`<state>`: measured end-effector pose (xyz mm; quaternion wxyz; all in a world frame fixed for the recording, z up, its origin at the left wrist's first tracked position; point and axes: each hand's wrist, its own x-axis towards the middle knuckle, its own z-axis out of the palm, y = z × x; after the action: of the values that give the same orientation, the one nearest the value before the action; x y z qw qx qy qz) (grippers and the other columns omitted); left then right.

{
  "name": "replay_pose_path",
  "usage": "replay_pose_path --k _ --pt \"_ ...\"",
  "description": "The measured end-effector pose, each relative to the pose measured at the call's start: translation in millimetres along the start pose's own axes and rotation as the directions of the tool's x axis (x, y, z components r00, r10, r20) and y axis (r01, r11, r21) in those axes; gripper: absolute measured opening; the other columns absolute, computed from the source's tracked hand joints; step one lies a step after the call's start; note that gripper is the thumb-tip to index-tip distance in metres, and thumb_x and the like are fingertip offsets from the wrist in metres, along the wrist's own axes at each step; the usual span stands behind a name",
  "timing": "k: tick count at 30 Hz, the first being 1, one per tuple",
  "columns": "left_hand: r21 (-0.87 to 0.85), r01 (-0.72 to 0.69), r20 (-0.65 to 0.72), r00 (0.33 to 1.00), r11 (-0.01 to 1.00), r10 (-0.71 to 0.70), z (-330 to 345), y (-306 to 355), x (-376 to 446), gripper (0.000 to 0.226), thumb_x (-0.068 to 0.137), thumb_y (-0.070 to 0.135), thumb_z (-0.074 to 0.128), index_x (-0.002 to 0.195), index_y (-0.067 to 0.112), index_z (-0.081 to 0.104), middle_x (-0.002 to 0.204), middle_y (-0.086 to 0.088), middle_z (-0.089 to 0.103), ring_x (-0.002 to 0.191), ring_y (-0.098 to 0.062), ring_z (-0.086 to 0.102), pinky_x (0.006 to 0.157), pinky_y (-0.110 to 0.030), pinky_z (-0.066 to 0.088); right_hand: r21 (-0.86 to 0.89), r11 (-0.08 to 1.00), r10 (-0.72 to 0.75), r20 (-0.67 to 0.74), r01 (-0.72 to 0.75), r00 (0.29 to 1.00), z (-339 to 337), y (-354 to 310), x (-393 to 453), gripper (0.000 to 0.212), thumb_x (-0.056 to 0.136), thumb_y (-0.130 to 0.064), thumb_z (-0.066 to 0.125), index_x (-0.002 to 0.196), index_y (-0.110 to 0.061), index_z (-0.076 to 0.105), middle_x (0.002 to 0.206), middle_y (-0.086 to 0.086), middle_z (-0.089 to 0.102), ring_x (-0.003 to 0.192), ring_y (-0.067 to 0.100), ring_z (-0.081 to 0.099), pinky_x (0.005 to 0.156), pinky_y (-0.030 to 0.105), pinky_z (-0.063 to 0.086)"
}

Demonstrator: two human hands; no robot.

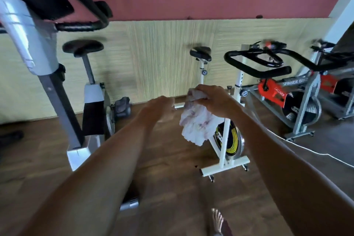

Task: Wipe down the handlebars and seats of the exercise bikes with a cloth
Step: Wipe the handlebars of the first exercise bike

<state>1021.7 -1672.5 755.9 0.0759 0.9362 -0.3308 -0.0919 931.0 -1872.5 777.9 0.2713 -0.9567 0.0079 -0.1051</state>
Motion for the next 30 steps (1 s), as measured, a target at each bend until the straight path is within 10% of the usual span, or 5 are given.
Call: replay_pose_path --k 13,19,25,30 --pt "-0.416 0.444 -0.096 0.846 0.794 -0.524 -21 -62 231 0.04 0.095 0.003 0.048 0.134 0.009 0.054 0.135 -0.017 0.053 0.113 -0.033 0.058 0.091 -0.045 0.054 -0.003 0.967 -0.251 0.175 0.255 0.952 -8 106 297 0.026 0.098 -0.028 0.062 0.077 -0.028 0.046 0.074 -0.011 0.055 0.077 0.021 0.059 0.07 0.038 0.046" --pt "-0.64 0.527 -0.109 0.657 0.558 -0.746 -64 -119 336 0.031 0.097 0.009 0.041 0.116 -0.004 0.061 0.111 -0.019 0.064 0.095 -0.035 0.06 0.078 -0.036 0.05 0.075 0.971 -0.233 0.065 0.228 0.97 27 103 442 0.018 0.095 -0.033 0.061 0.104 -0.021 0.052 0.093 0.003 0.066 0.087 0.029 0.064 0.074 0.043 0.055" --pt "-0.966 0.238 0.096 0.696 0.102 -0.711 -114 -188 442 0.064 0.104 0.059 0.038 0.107 0.001 0.066 0.104 -0.019 0.069 0.095 -0.036 0.07 0.09 -0.042 0.056 0.284 0.955 -0.082 -0.021 0.085 0.996 62 73 577 0.039 0.092 -0.045 0.068 0.115 -0.017 0.055 0.098 0.001 0.067 0.088 0.025 0.067 0.073 0.037 0.054" --pt "-0.985 -0.021 0.095 0.768 -0.172 -0.633 -147 -241 514 0.035 0.097 0.05 0.061 0.101 0.016 0.068 0.108 -0.011 0.073 0.105 -0.027 0.069 0.098 -0.042 0.056 0.61 0.77 0.021 0.266 -0.185 0.964 81 68 674 0.032 0.092 -0.043 0.072 0.111 -0.019 0.069 0.102 -0.002 0.077 0.094 0.016 0.074 0.084 0.038 0.059"
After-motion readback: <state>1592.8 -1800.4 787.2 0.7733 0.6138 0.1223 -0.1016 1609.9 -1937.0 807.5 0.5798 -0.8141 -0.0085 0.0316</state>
